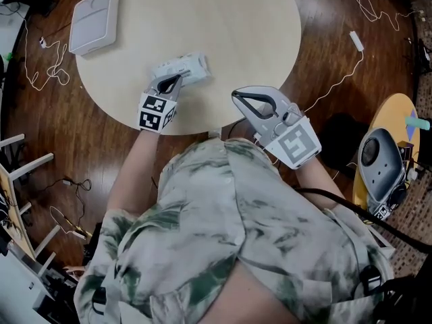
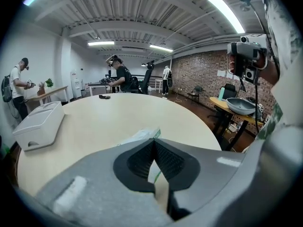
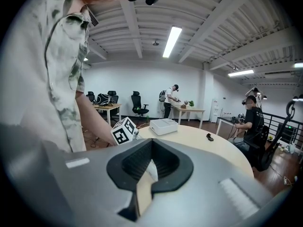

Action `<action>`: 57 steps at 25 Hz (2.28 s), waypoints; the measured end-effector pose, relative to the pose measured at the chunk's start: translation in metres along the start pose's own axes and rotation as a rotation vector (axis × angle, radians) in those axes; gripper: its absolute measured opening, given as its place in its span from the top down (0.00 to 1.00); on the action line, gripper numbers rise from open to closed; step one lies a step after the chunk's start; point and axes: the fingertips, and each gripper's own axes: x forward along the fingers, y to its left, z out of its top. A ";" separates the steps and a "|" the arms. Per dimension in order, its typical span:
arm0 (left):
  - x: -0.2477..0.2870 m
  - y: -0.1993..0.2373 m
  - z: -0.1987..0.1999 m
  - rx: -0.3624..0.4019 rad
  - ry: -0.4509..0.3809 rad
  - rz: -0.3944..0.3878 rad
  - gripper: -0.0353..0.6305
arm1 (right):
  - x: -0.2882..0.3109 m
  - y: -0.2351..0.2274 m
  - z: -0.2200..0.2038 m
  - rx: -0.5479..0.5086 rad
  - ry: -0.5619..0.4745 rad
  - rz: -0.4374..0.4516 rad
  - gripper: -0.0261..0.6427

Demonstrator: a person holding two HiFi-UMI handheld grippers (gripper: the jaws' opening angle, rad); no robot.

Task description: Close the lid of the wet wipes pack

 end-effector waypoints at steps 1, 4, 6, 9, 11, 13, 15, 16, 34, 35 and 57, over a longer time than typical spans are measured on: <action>-0.001 0.003 -0.001 -0.002 0.005 0.004 0.95 | 0.002 0.000 0.000 0.000 0.000 0.001 0.95; -0.001 0.013 -0.002 -0.009 0.019 0.017 0.95 | 0.007 -0.003 0.000 0.003 0.005 0.005 0.95; 0.001 0.017 -0.002 -0.012 0.031 0.026 0.95 | 0.007 -0.006 -0.001 0.001 0.007 0.010 0.95; 0.006 0.020 -0.003 -0.021 0.054 0.033 0.95 | 0.007 -0.010 -0.001 -0.003 0.003 0.018 0.95; 0.005 0.025 -0.006 -0.026 0.066 0.035 0.95 | 0.011 -0.010 0.001 -0.003 0.002 0.020 0.95; 0.002 0.031 -0.010 -0.029 0.076 0.036 0.95 | 0.017 -0.008 0.003 0.000 0.005 0.023 0.95; 0.001 0.035 -0.012 -0.030 0.087 0.038 0.95 | 0.020 -0.007 0.003 0.003 0.007 0.027 0.95; 0.002 0.035 -0.013 -0.032 0.094 0.038 0.95 | 0.020 -0.009 0.003 0.006 0.007 0.029 0.95; 0.016 0.041 -0.022 -0.107 0.224 -0.027 0.95 | 0.027 -0.021 -0.008 0.048 0.033 0.040 0.95; 0.021 0.038 -0.020 -0.110 0.223 -0.028 0.95 | 0.024 -0.026 -0.011 0.050 0.033 0.040 0.95; -0.013 0.021 0.020 -0.123 0.011 -0.061 0.95 | 0.004 -0.007 -0.008 -0.004 0.004 0.025 0.95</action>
